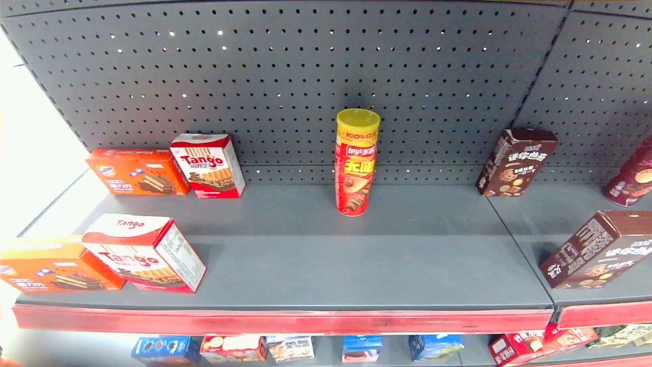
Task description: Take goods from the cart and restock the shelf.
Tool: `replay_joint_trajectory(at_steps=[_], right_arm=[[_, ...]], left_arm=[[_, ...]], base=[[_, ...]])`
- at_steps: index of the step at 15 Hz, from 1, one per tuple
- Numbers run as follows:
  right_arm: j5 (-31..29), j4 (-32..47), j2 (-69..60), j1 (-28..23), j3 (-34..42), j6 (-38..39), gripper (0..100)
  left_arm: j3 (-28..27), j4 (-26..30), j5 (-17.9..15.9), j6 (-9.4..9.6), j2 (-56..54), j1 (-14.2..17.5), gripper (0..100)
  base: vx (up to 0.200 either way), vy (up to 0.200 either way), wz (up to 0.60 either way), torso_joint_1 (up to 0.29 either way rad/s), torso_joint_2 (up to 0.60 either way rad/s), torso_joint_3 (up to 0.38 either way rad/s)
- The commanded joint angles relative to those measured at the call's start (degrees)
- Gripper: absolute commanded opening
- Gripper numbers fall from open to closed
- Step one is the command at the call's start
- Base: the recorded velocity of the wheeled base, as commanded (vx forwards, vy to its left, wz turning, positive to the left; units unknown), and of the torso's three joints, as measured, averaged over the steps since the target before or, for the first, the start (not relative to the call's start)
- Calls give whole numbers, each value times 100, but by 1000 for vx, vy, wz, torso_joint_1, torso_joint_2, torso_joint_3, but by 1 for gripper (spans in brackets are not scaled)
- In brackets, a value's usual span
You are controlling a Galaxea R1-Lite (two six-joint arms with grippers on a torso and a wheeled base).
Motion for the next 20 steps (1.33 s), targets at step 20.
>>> replay_joint_trajectory(at_steps=[20], right_arm=[[-7, -1, 0, 0, 0, -1, 100]], left_arm=[[1, 0, -32, -1, -2, 0, 100]], base=[[0, 0, 330, 3, 3, 1]])
